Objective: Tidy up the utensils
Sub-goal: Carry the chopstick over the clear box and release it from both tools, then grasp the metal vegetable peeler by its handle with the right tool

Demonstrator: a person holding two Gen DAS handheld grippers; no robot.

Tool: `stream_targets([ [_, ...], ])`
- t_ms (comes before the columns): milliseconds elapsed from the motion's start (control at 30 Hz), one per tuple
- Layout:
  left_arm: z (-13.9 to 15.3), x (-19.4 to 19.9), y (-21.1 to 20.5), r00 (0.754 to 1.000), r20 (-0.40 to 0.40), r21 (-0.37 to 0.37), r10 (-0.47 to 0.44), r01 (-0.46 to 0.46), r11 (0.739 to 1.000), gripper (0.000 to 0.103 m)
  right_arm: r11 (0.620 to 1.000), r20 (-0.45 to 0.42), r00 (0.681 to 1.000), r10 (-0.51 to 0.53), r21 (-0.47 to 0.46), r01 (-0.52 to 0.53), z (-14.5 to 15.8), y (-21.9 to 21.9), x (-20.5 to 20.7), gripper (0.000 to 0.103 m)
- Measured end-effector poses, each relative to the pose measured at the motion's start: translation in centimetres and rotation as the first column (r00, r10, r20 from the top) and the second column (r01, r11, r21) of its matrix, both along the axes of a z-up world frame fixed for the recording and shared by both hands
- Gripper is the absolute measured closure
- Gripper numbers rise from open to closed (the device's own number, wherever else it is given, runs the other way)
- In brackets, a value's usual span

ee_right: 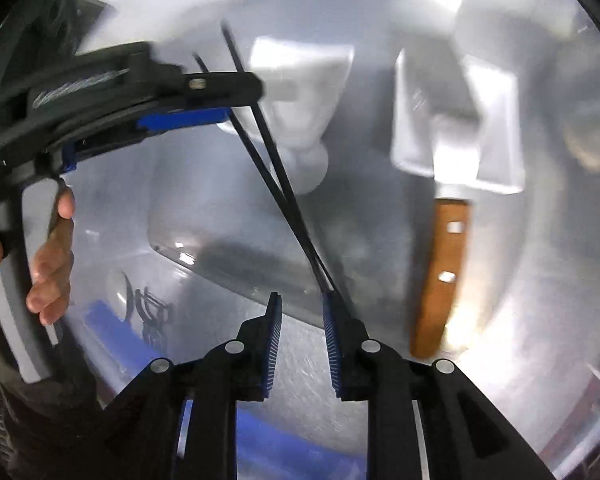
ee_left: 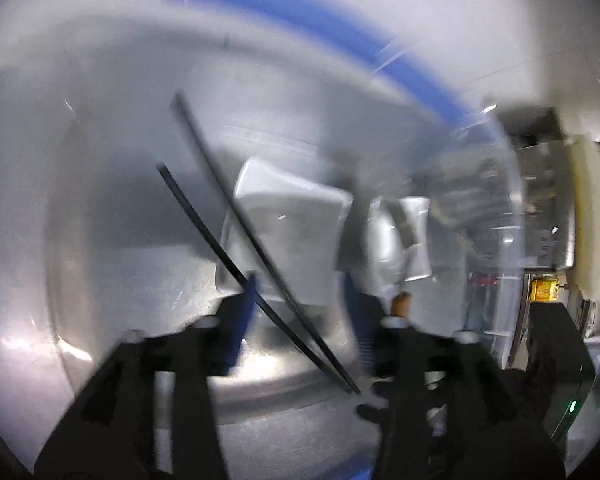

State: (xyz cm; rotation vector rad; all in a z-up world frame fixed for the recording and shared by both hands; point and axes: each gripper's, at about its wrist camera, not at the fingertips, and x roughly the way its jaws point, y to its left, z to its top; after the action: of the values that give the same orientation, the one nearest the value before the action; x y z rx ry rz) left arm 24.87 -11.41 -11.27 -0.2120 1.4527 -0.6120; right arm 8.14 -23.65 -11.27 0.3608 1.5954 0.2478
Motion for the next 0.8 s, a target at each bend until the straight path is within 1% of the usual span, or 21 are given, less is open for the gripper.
stream_targets([
  [33, 1.8, -0.7, 0.5, 0.999, 0.053, -0.006, -0.004, 0.005, 1.000, 0.042, 1.000, 0.045, 0.999, 0.007, -0.014, -0.006, 1.4, -0.1, -0.6, 0.080],
  [67, 3.1, -1.2, 0.8, 0.996, 0.092, -0.005, -0.010, 0.011, 1.000, 0.042, 1.000, 0.078, 0.997, 0.007, -0.019, -0.006, 2.3, -0.2, -1.1, 0.080],
  [100, 5.1, -2.1, 1.5, 0.989, 0.146, -0.009, -0.016, 0.018, 1.000, 0.042, 1.000, 0.131, 0.991, 0.009, -0.020, -0.007, 4.2, 0.1, -2.2, 0.080],
  [133, 7.2, -3.4, 2.4, 0.980, 0.198, -0.028, -0.015, 0.021, 0.999, 0.042, 1.000, 0.172, 0.985, 0.020, -0.012, -0.018, 5.5, 0.5, -3.1, 0.078],
  [167, 8.6, -4.4, 3.2, 0.973, 0.232, -0.045, -0.014, 0.025, 0.999, 0.042, 0.999, 0.233, 0.971, 0.046, 0.011, -0.050, 7.4, 1.6, -4.7, 0.077],
  [200, 11.0, -6.4, 4.8, 0.956, 0.293, -0.079, -0.015, 0.040, 0.996, 0.042, 0.997, 0.264, 0.962, 0.065, 0.032, -0.076, 8.3, 2.4, -5.7, 0.072],
  [233, 12.1, -7.4, 5.9, 0.947, 0.321, -0.094, -0.015, 0.048, 0.994, 0.041, 0.992, 0.294, 0.951, 0.091, 0.056, -0.113, 9.2, 3.5, -6.9, 0.070],
  [267, 13.3, -8.8, 7.1, 0.937, 0.350, -0.106, -0.013, 0.053, 0.993, 0.041, 0.983, 0.328, 0.936, 0.130, 0.081, -0.165, 9.9, 5.3, -8.4, 0.070],
  [300, 14.5, -10.8, 9.2, 0.922, 0.388, -0.115, -0.005, 0.054, 0.992, 0.041, 0.971, 0.349, 0.923, 0.165, 0.104, -0.213, 10.0, 7.1, -9.6, 0.070],
  [333, 14.9, -11.7, 9.8, 0.914, 0.406, -0.115, 0.001, 0.050, 0.992, 0.039, 0.962, 0.347, 0.918, 0.193, 0.118, -0.247, 9.4, 8.8, -10.3, 0.070],
  [367, 15.3, -13.3, 11.8, 0.902, 0.432, -0.107, 0.017, 0.032, 0.994, 0.039, 0.950, 0.325, 0.917, 0.230, 0.130, -0.284, 8.1, 11.2, -11.2, 0.070],
  [400, 15.1, -14.2, 12.7, 0.896, 0.442, -0.095, 0.030, 0.013, 0.995, 0.038, 0.945, 0.301, 0.920, 0.251, 0.129, -0.300, 6.8, 12.8, -11.6, 0.070],
  [433, 14.9, -15.1, 14.1, 0.890, 0.453, -0.072, 0.050, -0.019, 0.997, 0.038, 0.940, 0.260, 0.923, 0.283, 0.118, -0.321, 4.7, 14.9, -12.0, 0.070],
  [467, 14.4, -15.7, 15.6, 0.887, 0.457, -0.049, 0.070, -0.054, 0.997, 0.038, 0.938, 0.232, 0.926, 0.298, 0.107, -0.329, 3.7, 16.0, -11.8, 0.070],
  [500, 13.3, -16.6, 17.7, 0.890, 0.444, -0.020, 0.103, -0.105, 0.994, 0.038, 0.938, 0.177, 0.932, 0.316, 0.090, -0.335, 1.5, 17.8, -12.0, 0.070],
  [533, 12.6, -16.9, 19.1, 0.896, 0.425, -0.011, 0.126, -0.134, 0.991, 0.038, 0.937, 0.134, 0.935, 0.328, 0.080, -0.340, -0.3, 19.2, -12.0, 0.070],
  [567, 11.6, -17.5, 21.1, 0.903, 0.399, -0.008, 0.161, -0.173, 0.985, 0.038, 0.937, 0.103, 0.937, 0.333, 0.075, -0.341, -1.7, 20.5, -12.2, 0.070],
  [600, 11.2, -17.9, 22.8, 0.906, 0.380, -0.005, 0.188, -0.202, 0.979, 0.038, 0.940, 0.080, 0.941, 0.328, 0.069, -0.334, -3.0, 21.8, -12.5, 0.070],
  [700, 8.6, -19.3, 27.1, 0.907, 0.321, 0.022, 0.272, -0.294, 0.955, 0.038, 0.955, 0.037, 0.957, 0.286, 0.068, -0.288, -5.0, 23.8, -12.0, 0.070],
  [767, 7.2, -20.2, 29.6, 0.906, 0.291, 0.038, 0.309, -0.334, 0.942, 0.038, 0.965, 0.019, 0.968, 0.250, 0.076, -0.250, -5.6, 25.1, -11.8, 0.070],
  [800, 6.6, -20.7, 30.8, 0.901, 0.281, 0.040, 0.331, -0.356, 0.934, 0.038, 0.968, 0.014, 0.971, 0.238, 0.074, -0.238, -4.9, 24.6, -11.7, 0.070],
])
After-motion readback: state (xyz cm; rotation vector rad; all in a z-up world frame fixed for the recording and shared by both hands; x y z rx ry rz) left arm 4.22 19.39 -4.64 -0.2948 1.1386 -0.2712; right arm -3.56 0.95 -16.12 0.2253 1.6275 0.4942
